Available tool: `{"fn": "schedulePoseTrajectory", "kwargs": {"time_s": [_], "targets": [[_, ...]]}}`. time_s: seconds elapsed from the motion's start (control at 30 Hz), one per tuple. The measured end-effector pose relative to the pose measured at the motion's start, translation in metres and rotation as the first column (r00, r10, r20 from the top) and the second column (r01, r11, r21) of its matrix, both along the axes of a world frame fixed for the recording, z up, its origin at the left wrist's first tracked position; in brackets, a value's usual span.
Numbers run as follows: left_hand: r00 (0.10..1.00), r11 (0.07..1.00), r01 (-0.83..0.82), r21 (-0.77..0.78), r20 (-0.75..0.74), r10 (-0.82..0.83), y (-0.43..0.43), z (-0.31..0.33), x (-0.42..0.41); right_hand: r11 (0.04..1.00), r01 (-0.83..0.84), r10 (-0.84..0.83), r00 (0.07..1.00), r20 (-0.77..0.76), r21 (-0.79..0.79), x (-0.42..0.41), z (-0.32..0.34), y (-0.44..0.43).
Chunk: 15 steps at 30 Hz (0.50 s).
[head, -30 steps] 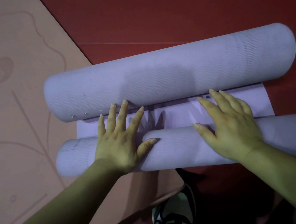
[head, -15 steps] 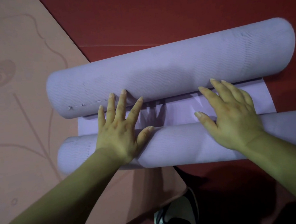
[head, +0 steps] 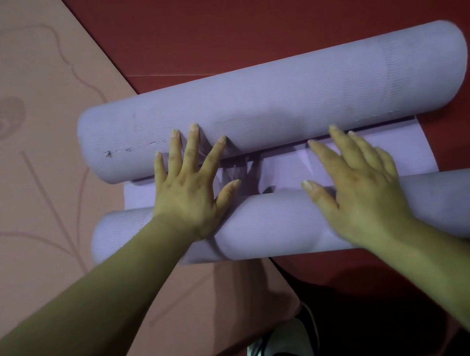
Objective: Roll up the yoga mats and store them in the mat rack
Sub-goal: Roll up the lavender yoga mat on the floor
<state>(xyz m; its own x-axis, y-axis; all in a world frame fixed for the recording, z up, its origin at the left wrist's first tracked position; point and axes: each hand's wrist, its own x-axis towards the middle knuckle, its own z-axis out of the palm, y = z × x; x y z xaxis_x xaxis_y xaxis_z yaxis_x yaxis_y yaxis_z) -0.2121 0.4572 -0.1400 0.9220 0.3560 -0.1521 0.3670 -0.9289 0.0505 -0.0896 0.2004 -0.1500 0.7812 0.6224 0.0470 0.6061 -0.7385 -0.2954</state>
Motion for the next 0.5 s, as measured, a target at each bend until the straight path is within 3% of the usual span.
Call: {"fn": "schedulePoseTrajectory", "kwargs": {"time_s": [0.2,0.5], "targets": [[1.000,1.000,0.000,0.001,-0.013,0.000,-0.003,0.000,-0.003,0.988,-0.024,0.023,1.000,-0.006,-0.150,-0.016,-0.010,-0.001],[1.000,1.000,-0.007,-0.021,-0.011,0.007,-0.015,0.012,-0.011,0.988,-0.001,-0.001,1.000,-0.011,-0.157,-0.005,-0.008,0.009]]}}
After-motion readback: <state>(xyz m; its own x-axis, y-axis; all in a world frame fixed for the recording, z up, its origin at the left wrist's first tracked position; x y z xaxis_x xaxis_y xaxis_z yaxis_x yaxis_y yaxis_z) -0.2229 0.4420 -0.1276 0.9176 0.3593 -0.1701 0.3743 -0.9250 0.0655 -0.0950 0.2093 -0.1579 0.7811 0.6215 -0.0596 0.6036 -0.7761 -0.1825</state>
